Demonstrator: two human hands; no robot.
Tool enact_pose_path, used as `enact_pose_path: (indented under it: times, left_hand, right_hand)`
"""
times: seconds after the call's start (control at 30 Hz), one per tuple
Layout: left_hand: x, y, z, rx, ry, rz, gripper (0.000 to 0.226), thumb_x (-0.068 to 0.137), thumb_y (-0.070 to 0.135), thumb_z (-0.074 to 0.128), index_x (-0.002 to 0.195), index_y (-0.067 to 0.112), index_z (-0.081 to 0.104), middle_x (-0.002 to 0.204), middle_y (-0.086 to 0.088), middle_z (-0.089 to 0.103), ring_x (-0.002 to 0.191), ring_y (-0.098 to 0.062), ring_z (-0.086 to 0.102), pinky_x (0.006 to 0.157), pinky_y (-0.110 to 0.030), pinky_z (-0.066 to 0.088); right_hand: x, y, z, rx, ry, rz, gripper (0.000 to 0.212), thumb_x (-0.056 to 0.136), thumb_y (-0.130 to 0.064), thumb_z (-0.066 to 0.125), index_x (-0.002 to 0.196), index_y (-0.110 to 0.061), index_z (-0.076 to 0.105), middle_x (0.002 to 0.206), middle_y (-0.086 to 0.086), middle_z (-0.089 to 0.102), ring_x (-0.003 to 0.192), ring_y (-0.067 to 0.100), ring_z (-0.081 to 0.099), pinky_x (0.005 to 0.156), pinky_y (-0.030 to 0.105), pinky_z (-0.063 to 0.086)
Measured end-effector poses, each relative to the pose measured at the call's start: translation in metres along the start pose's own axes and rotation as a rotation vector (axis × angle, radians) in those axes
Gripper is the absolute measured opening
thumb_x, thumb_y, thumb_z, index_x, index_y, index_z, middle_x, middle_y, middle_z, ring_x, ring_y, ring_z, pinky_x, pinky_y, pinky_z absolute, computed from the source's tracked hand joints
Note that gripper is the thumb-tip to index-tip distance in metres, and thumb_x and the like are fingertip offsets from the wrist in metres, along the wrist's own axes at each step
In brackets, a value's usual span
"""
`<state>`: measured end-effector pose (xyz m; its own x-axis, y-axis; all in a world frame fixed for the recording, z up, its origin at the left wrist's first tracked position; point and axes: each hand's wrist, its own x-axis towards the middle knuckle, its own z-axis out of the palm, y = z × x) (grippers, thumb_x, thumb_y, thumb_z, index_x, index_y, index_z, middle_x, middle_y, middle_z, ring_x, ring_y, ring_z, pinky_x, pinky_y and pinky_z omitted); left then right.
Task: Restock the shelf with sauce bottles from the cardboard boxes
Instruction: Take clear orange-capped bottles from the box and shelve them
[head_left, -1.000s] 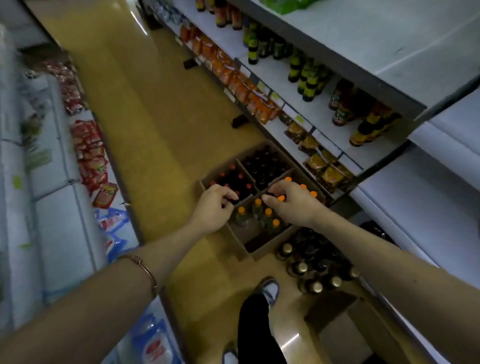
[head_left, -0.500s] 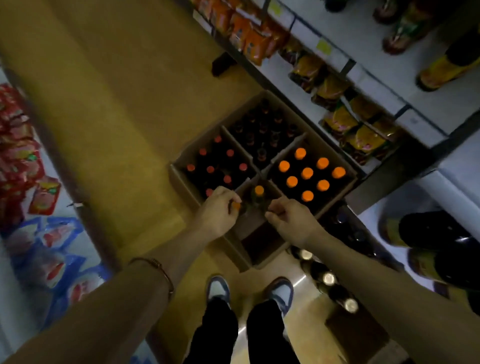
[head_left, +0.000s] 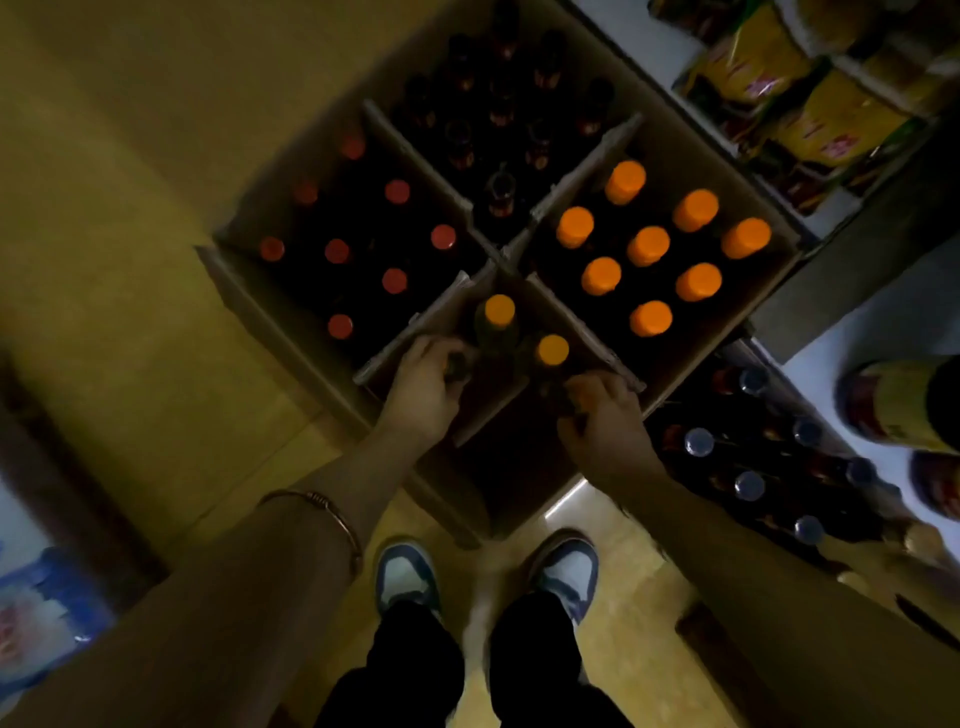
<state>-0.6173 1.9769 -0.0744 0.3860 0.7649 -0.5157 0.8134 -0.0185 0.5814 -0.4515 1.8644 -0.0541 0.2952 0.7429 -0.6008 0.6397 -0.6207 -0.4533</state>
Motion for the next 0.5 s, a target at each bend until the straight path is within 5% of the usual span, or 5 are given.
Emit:
enact_pose_path:
  times: [0.07, 0.17, 0.3, 0.4, 0.5]
  left_hand:
    - [0.004, -0.008, 0.005, -0.079, 0.034, 0.008, 0.027, 0.091, 0.001, 0.058, 0.116, 0.01, 0.059, 0.128, -0.007, 0.053, 0.121, -0.022, 0.049, 0.096, -0.023, 0.037]
    - [0.01, -0.014, 0.009, -0.234, 0.02, 0.018, 0.022, 0.085, 0.001, 0.067, 0.1, 0.017, 0.064, 0.115, 0.006, 0.062, 0.115, -0.012, 0.054, 0.1, -0.029, 0.042]
    - [0.017, -0.02, 0.018, -0.291, -0.056, -0.014, 0.03, 0.08, 0.006, 0.074, 0.104, 0.02, 0.065, 0.129, 0.009, 0.056, 0.125, -0.006, 0.045, 0.107, -0.026, 0.033]
    - [0.021, -0.03, 0.022, -0.259, -0.104, -0.058, 0.033, 0.079, 0.009, 0.076, 0.108, 0.02, 0.065, 0.121, 0.022, 0.046, 0.12, 0.0, 0.038, 0.101, -0.02, 0.028]
    - [0.021, -0.039, 0.026, -0.303, -0.149, -0.047, 0.043, 0.076, 0.005, 0.077, 0.115, 0.017, 0.063, 0.109, 0.033, 0.039, 0.115, 0.005, 0.033, 0.084, 0.003, 0.025]
  right_hand:
    - [0.007, 0.007, 0.007, 0.067, 0.001, 0.021, 0.046, 0.094, -0.009, 0.056, 0.138, -0.012, 0.044, 0.143, 0.01, 0.037, 0.125, 0.028, 0.044, 0.094, 0.028, 0.04]
    - [0.017, 0.014, 0.01, 0.177, 0.005, 0.082, 0.046, 0.094, -0.008, 0.058, 0.138, -0.012, 0.043, 0.137, 0.012, 0.048, 0.121, 0.03, 0.052, 0.086, 0.026, 0.039]
    - [0.028, 0.025, 0.008, 0.256, 0.062, 0.11, 0.047, 0.087, -0.016, 0.07, 0.13, -0.014, 0.052, 0.133, 0.008, 0.054, 0.124, 0.027, 0.05, 0.088, 0.023, 0.037]
    - [0.036, 0.033, 0.003, 0.149, -0.053, 0.013, 0.051, 0.082, -0.024, 0.076, 0.129, -0.019, 0.057, 0.135, 0.005, 0.054, 0.127, 0.023, 0.047, 0.094, 0.026, 0.037]
    - [0.05, 0.038, -0.002, -0.119, -0.234, -0.142, 0.055, 0.082, -0.037, 0.075, 0.132, -0.027, 0.056, 0.143, -0.001, 0.048, 0.133, 0.021, 0.035, 0.103, 0.034, 0.035]
